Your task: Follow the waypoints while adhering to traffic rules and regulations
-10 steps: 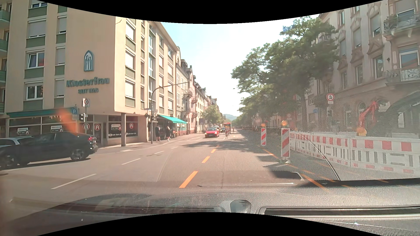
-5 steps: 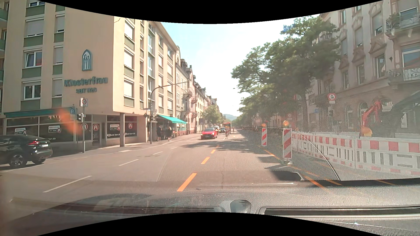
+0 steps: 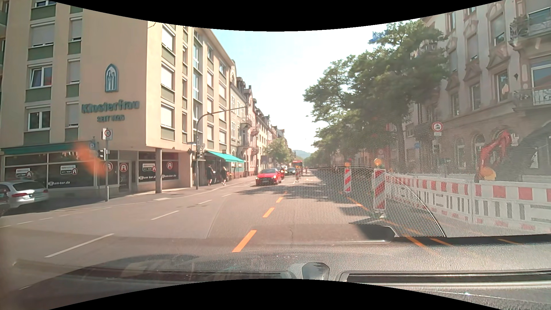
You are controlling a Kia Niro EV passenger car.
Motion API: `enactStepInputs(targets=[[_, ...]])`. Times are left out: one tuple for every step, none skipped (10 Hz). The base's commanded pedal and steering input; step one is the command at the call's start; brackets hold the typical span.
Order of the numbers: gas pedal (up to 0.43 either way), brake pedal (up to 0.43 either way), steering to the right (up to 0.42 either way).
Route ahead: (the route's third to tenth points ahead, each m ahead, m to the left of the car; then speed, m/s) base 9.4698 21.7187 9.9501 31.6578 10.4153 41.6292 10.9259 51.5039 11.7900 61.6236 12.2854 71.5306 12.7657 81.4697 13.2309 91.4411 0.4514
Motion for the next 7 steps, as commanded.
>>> enactStepInputs(targets=[[0.0, 0.049, -0.001], [0.0, 0.049, -0.001], [0.0, 0.049, -0.001], [0.0, 0.049, -0.001], [0.0, 0.049, -0.001], [0.0, 0.049, -0.001], [0.0, 0.049, -0.001]])
